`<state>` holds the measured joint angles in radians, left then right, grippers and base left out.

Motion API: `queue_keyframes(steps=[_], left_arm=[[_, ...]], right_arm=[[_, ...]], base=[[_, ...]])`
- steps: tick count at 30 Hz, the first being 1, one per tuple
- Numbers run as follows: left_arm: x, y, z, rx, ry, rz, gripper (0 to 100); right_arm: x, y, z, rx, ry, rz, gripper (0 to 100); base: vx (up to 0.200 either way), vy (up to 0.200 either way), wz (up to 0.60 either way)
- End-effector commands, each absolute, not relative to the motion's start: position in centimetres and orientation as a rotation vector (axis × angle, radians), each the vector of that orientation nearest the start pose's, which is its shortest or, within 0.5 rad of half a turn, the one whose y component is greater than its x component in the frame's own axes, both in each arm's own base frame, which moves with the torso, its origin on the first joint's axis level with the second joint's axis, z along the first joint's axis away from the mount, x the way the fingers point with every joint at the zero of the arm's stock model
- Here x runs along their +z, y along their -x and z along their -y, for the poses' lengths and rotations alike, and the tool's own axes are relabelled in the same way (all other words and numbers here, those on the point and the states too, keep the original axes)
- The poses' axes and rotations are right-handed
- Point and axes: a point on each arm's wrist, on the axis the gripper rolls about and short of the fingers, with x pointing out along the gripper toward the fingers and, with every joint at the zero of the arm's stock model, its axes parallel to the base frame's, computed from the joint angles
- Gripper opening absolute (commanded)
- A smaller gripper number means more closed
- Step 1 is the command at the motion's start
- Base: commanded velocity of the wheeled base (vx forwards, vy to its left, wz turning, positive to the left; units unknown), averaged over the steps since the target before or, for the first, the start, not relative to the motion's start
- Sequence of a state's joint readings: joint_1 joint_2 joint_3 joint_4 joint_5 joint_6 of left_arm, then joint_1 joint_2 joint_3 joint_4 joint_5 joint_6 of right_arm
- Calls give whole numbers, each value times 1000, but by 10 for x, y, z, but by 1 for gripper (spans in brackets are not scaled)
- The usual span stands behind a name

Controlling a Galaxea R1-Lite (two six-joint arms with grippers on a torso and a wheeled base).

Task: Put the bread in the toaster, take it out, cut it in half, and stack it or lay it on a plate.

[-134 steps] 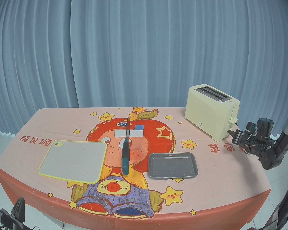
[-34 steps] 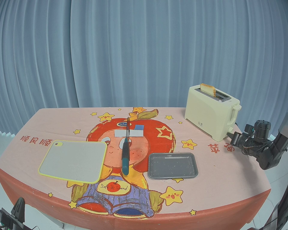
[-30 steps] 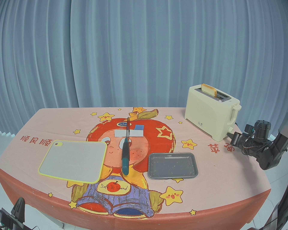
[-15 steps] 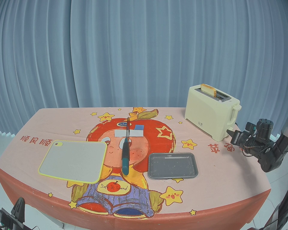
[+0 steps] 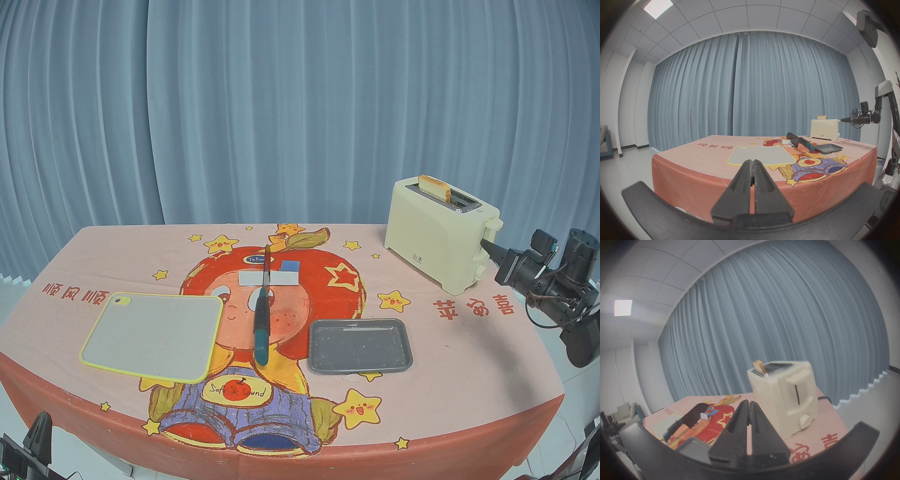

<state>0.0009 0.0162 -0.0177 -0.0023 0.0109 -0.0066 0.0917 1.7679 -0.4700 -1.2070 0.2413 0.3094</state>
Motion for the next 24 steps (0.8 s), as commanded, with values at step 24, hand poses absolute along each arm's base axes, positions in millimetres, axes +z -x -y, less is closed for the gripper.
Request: queue_keyframes(steps=[24], left_arm=[[76, 23, 0, 12, 8, 3, 0]], right_arm=[[210, -235, -48, 460, -172, 187, 0]], base=[[0, 0, 0]])
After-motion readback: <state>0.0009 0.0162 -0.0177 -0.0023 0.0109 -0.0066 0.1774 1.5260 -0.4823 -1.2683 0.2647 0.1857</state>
